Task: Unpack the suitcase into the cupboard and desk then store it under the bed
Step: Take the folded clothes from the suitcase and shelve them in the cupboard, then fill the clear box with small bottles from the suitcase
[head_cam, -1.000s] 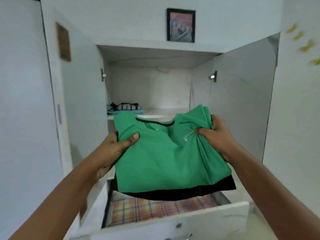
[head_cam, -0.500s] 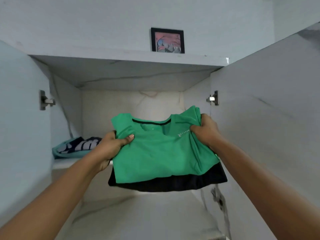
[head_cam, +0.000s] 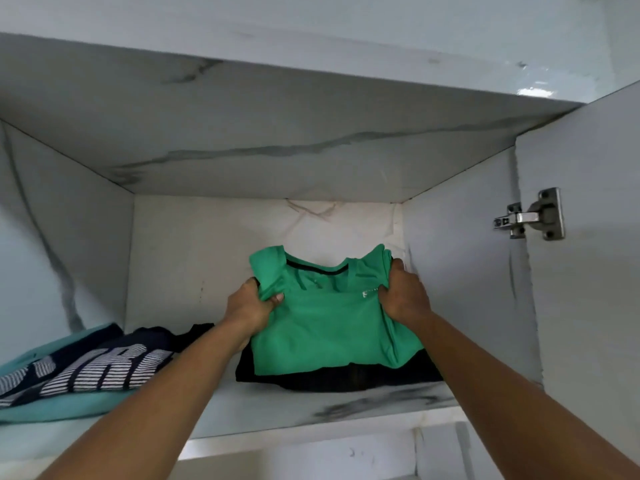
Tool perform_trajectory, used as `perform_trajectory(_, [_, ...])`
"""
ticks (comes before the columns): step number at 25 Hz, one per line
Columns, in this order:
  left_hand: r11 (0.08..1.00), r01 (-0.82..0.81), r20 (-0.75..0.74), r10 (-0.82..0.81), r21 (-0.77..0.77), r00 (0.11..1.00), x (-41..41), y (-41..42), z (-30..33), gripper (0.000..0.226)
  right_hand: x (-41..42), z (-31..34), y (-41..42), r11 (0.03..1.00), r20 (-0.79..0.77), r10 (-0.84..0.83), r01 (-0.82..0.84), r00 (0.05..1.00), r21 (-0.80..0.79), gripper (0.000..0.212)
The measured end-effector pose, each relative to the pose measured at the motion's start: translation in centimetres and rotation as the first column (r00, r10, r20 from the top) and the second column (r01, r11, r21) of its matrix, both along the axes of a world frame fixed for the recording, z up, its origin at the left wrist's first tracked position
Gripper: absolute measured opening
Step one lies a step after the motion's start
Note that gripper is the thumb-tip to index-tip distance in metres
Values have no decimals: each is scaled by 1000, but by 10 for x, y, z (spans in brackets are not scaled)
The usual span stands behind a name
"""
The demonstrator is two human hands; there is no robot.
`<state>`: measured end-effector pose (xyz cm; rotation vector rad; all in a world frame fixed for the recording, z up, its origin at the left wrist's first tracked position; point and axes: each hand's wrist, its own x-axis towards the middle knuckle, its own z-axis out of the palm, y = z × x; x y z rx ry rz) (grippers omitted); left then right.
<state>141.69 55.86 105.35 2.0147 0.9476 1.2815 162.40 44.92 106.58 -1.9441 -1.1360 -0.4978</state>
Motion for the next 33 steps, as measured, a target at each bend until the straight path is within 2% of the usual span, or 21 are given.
perform_trajectory(3, [990,-30,-164,7,-138,986,12,35,-15,38,18,-18,26,995,-55,16,-21,998,-99,30])
perform_trajectory(6, [967,-25,-197,-27,-252,980,8,42,-24,36,28,-33,25,974,-120,-6,-22,993,-226,16])
perform_trajectory(8, [965,-78,-191,29,-251,981,0,42,-23,41,18,-31,8,972,-180,-32,-11,983,-233,23])
perform_trajectory(9, [965,-100,-168,60,-243,984,-7,33,-20,44,9,-30,-4,982,-188,-42,6,981,-191,24])
perform_trajectory(11, [979,-56,-32,50,-195,998,-27,3,-17,39,-22,-29,-35,1000,-149,20,-18,989,14,29])
perform_trajectory(12, [982,11,91,6,-186,996,-40,-25,-18,28,-42,-31,-54,984,-158,131,-109,979,143,33])
perform_trajectory(13, [984,68,210,-32,-166,977,-58,-60,-22,17,-67,-36,-77,933,-215,300,-239,929,269,32])
perform_trajectory(14, [988,98,286,-59,-121,956,-82,-103,-33,14,-98,-45,-104,834,-308,511,-376,802,405,26])
perform_trajectory(15, [992,105,323,-76,-72,943,-106,-144,-50,15,-126,-58,-131,705,-390,695,-464,604,537,19])
perform_trajectory(16, [994,97,358,-72,-53,931,-128,-185,-70,16,-152,-75,-155,588,-443,809,-498,388,638,16])
perform_trajectory(17, [993,63,392,-17,-104,920,-154,-228,-97,17,-178,-94,-179,514,-495,849,-518,188,684,16])
perform_trajectory(18, [981,22,422,62,-191,904,-180,-269,-127,17,-203,-115,-200,468,-541,841,-542,29,698,18])
perform_trajectory(20, [916,-103,442,283,-388,851,-228,-343,-186,16,-249,-160,-228,413,-631,751,-608,-195,678,20])
perform_trajectory(22, [786,-303,374,545,-538,750,-282,-414,-232,17,-303,-199,-250,364,-704,625,-671,-337,646,22])
perform_trajectory(24, [662,-444,328,714,-604,618,-333,-475,-256,13,-352,-227,-272,315,-754,525,-733,-396,604,26])
perform_trajectory(26, [514,-588,302,853,-624,425,-389,-548,-273,15,-416,-250,-307,175,-804,400,-825,-440,538,24])
perform_trajectory(30, [202,-734,274,962,-648,23,-475,-698,-302,15,-551,-285,-397,-174,-887,257,-921,-383,348,16])
perform_trajectory(33, [40,-727,264,944,-686,-197,-525,-789,-326,17,-640,-305,-455,-355,-904,205,-889,-375,288,17])
